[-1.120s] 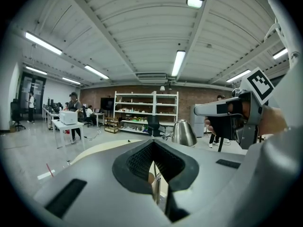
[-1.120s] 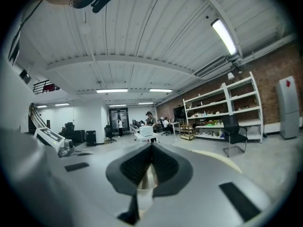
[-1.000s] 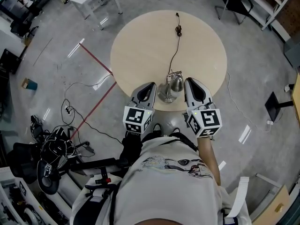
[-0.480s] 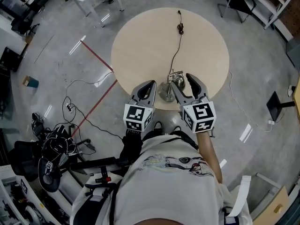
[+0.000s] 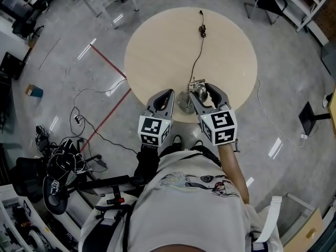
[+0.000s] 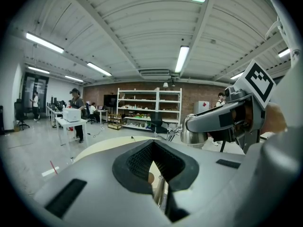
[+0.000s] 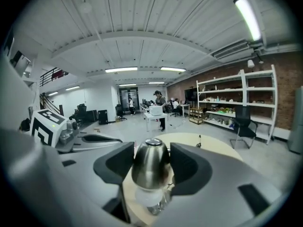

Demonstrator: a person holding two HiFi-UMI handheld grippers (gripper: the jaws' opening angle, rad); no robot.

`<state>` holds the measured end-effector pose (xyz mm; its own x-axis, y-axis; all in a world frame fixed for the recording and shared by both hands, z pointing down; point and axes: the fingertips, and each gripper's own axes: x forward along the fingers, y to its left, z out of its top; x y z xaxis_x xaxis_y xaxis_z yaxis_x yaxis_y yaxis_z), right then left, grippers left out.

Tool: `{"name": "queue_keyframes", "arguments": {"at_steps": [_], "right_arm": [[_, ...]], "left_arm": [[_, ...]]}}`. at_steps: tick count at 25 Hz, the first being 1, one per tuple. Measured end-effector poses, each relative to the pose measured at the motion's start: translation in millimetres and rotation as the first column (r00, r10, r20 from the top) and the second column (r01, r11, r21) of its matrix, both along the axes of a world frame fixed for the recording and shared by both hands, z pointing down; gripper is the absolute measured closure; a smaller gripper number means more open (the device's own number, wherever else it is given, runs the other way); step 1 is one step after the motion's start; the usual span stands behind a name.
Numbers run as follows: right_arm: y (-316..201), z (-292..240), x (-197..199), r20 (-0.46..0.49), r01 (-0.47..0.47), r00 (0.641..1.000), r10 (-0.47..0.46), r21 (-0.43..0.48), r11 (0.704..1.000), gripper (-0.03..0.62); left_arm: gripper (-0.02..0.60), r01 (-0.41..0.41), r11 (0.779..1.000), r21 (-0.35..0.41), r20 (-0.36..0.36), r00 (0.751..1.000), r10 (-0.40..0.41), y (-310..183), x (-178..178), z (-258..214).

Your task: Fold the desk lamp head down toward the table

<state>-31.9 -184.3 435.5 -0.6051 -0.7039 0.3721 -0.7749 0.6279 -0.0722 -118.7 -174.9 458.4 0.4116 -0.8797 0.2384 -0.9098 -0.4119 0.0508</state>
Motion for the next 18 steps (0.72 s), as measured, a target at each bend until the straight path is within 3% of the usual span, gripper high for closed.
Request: {"name": "queue_keyframes", "arguments": {"at_steps": [18], "right_arm": [[15, 4, 6, 0.009, 0.004, 1.0, -0.004, -0.001, 1.0, 0.355]], "left_arm": [[0.581, 0.008, 1.0, -0.012, -0.001, 1.0, -0.008, -2, 1, 4]]}}
